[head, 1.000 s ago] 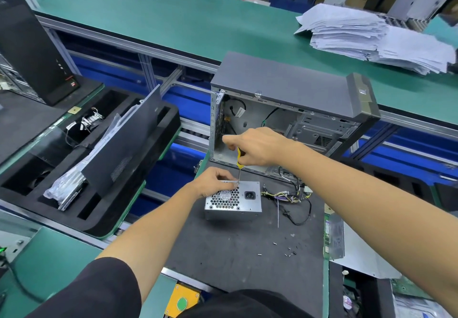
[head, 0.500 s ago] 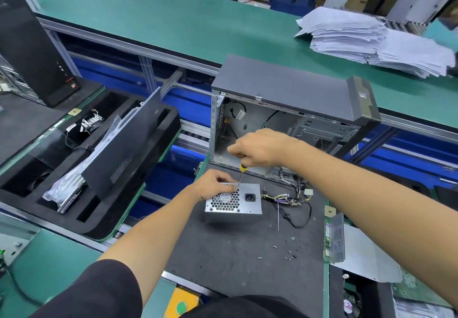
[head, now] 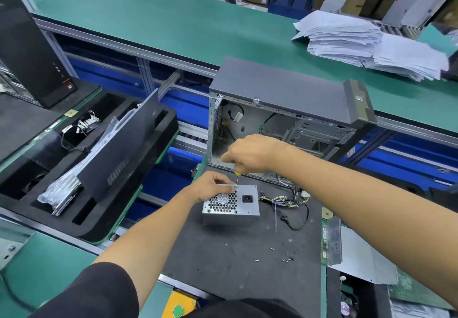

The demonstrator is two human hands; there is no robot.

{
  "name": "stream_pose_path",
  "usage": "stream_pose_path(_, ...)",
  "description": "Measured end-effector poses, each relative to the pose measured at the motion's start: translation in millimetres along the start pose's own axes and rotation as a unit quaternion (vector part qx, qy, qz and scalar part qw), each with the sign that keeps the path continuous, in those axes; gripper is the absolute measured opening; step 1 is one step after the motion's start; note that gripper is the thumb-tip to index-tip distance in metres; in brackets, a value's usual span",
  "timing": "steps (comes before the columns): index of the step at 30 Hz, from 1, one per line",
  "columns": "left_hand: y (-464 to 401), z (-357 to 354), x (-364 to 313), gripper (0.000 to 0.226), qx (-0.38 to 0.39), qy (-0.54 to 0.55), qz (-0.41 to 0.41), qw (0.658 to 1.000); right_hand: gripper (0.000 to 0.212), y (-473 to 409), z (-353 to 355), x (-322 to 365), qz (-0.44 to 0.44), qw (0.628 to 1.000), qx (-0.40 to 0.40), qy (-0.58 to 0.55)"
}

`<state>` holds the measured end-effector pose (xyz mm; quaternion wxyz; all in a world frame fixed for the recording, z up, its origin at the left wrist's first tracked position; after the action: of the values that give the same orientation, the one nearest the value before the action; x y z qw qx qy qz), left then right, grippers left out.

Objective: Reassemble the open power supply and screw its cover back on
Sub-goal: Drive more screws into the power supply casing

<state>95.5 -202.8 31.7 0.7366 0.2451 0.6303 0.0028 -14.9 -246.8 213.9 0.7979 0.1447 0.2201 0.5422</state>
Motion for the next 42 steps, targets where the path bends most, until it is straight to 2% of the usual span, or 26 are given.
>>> stream_pose_path(3,-0.7,0.6,1.9,0.008,0.008,0.012,0.01,1.0,0.026,-3.5,-4.2,-8.9,-0.09,0.995,0.002,-0.047)
stream_pose_path(5,-1.0,1.3,2.4,0.008,0.009,0.011,0.013,1.0,0.01,-3.6,-4.8,-9.8,-0.107,0.99,0.021,-0.086)
stream_pose_path(7,-1.3,2.0,2.5,0.009,0.008,0.002,0.011,1.0,0.038,-2.4,-2.9,-6.9,-0.072,0.989,0.029,-0.126)
stream_pose_path(8,-1.2,1.5,2.5,0.009,0.008,-0.001,0.009,1.0,0.04,-1.8,-0.5,-5.7,-0.037,0.99,0.03,-0.13)
stream_pose_path(11,-0.8,0.7,2.1,0.009,0.009,0.001,0.006,1.0,0.02,-3.0,5.9,-4.3,0.03,0.993,0.028,-0.109)
stream_pose_path(13,-0.4,0.8,3.0,0.011,0.009,0.006,0.01,1.0,0.015,-5.5,8.1,-7.8,0.009,0.997,0.026,-0.065)
stream_pose_path(16,-0.9,1.7,3.7,0.011,0.01,0.006,0.013,1.0,0.032,-8.3,3.3,-9.8,-0.043,0.998,0.022,-0.038)
stream_pose_path(18,-1.9,2.1,3.1,0.008,0.011,0.003,0.008,1.0,0.037,-8.8,-1.8,-14.2,-0.084,0.995,0.027,-0.051)
stream_pose_path(20,-2.3,1.9,3.0,0.007,0.011,0.001,0.006,1.0,0.027,-6.9,-5.3,-17.3,-0.104,0.992,0.038,-0.065)
stream_pose_path(21,-2.4,2.2,3.4,0.007,0.009,0.0,0.007,1.0,0.019,-4.7,-5.6,-17.9,-0.1,0.992,0.043,-0.069)
stream_pose_path(24,-3.0,2.8,4.3,0.007,0.009,-0.001,0.009,1.0,0.036,0.4,-5.6,-17.1,-0.041,0.997,0.038,-0.052)
stream_pose_path(27,-3.4,2.4,3.5,0.007,0.012,-0.002,0.003,1.0,0.017,-2.3,2.7,-12.9,0.004,1.0,-0.003,-0.031)
stream_pose_path(30,-3.8,2.8,3.9,0.008,0.009,-0.003,0.004,1.0,0.018,-9.7,5.2,-14.9,-0.024,0.999,-0.012,-0.039)
stream_pose_path(33,-4.1,3.2,5.2,0.007,0.015,0.006,0.013,1.0,0.038,-14.5,1.5,-15.2,-0.087,0.995,0.006,-0.038)
stream_pose_path(36,-5.3,3.3,6.6,0.008,0.018,0.004,0.01,1.0,0.039,-16.6,-1.1,-13.8,-0.119,0.991,0.022,-0.056)
stream_pose_path(38,-5.8,3.1,7.7,0.008,0.015,0.006,0.007,1.0,0.03,-16.2,0.0,-12.0,-0.098,0.993,0.038,-0.06)
stream_pose_path(42,-7.1,4.0,8.4,0.008,0.015,0.006,0.008,1.0,0.031,-9.3,3.4,-14.5,-0.023,0.999,0.03,-0.024)
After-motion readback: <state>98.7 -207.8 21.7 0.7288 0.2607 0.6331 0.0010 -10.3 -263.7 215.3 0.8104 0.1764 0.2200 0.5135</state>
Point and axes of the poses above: each hand's wrist, its own y-axis away from the middle knuckle, its own z-axis out of the back of the hand, x = y × z, the point moved 4 cm from there along -y, towards the middle knuckle, and after that the axes turned 9 degrees about x, right-handed, at the moved point
